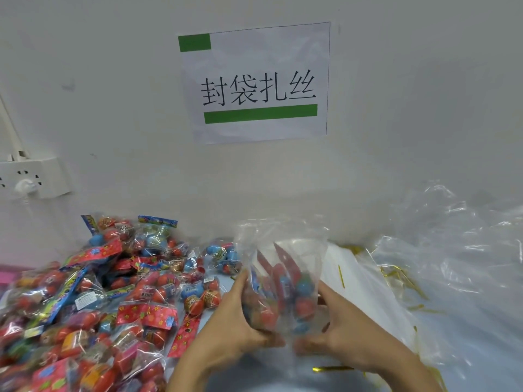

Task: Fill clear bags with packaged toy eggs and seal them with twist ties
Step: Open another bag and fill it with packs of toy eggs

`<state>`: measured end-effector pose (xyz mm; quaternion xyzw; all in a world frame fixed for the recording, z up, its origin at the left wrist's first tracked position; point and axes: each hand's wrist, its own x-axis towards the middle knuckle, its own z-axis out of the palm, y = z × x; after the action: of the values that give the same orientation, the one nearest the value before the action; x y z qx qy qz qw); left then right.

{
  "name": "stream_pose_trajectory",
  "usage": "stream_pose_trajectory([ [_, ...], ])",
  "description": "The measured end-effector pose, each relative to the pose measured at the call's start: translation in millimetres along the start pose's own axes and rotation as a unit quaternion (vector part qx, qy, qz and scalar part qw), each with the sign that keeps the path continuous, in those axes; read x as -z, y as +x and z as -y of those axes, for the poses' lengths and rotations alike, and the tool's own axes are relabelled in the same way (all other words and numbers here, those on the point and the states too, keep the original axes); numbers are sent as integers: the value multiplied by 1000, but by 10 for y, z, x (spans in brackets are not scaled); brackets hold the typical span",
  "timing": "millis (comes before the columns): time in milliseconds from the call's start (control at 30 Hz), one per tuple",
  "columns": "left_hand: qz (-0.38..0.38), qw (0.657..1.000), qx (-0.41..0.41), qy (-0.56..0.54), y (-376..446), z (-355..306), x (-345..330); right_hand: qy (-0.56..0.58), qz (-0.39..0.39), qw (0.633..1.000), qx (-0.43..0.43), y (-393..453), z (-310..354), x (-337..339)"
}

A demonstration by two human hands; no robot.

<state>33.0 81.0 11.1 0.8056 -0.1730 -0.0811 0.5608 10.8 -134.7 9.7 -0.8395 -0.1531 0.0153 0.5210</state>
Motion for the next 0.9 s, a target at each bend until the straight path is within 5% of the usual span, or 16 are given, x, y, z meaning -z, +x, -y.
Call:
stream_pose_trajectory([
  [133,-20,997,-6,-68,4,8,-4,37,-56,998,-3,15,54,15],
  [300,18,996,-5,-92,16,-20,-38,137,-14,990,26,-22,100,48],
  [900,4,992,-38,-119,56,-84,-104,144,15,989,23,-11,115,108],
])
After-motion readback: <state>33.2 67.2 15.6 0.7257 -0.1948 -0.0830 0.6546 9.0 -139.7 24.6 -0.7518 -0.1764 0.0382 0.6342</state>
